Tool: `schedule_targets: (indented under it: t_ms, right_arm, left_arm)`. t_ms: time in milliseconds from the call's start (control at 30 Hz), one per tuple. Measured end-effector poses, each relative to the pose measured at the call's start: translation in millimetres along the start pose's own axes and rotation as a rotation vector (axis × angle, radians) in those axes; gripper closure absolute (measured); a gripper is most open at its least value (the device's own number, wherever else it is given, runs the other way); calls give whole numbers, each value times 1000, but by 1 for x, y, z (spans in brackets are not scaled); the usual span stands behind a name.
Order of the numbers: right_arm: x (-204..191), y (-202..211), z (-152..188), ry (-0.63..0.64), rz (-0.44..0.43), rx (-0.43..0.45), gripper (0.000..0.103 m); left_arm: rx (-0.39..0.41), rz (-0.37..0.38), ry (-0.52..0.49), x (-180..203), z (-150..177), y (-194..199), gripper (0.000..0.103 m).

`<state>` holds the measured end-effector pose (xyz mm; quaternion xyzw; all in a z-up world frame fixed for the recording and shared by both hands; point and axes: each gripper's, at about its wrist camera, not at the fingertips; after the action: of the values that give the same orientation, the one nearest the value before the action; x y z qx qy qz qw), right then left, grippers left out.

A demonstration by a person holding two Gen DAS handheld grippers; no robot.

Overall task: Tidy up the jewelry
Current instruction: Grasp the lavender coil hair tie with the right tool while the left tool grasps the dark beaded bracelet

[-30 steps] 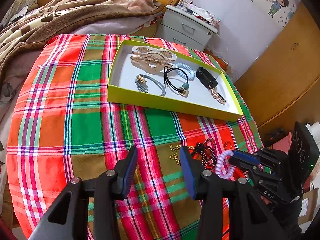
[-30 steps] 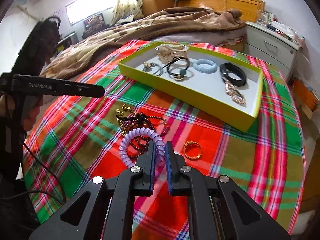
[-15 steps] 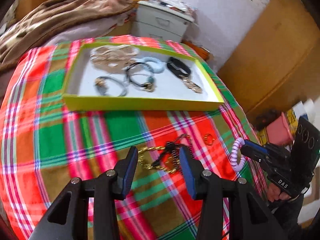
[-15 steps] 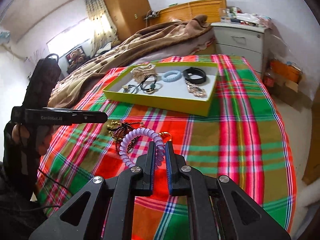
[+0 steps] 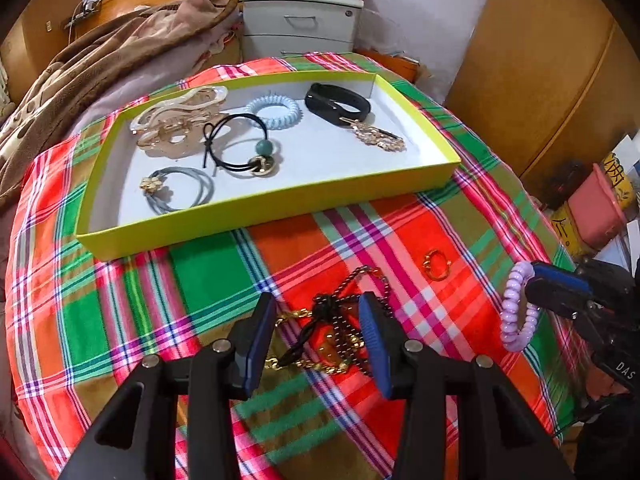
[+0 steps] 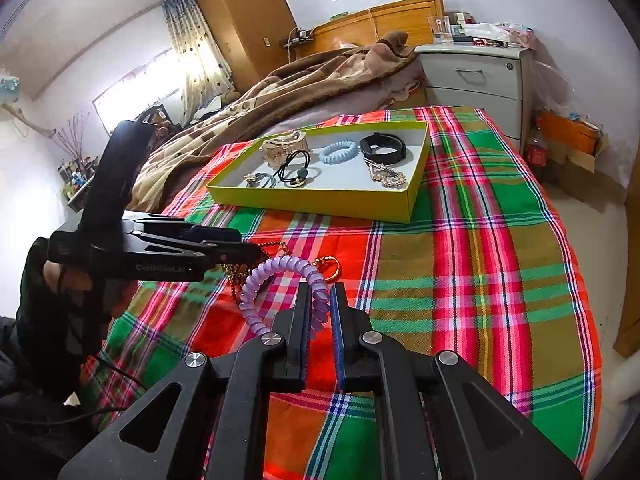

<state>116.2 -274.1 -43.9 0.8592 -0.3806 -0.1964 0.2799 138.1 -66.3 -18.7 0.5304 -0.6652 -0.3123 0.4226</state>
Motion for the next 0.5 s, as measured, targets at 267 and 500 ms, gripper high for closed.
schedule_targets:
  t_ms: [267, 500]
  right_arm:
    - [5, 5, 3, -11, 4, 21, 93]
    - [6, 6, 4, -22, 2, 31, 93]
  left_arm:
    - [-12, -40, -51, 14, 3, -6, 58]
    - [-11, -42, -96, 21, 7, -6, 72]
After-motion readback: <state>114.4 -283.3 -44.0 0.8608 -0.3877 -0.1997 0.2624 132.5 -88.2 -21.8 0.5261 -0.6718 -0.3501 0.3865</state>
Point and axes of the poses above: each gripper's, at about its wrist camera, not at the fingertips, and y roughly against the way its jaws point, x to its right, z to its underside, and after that the axes turned 14 degrees about y, right-handed
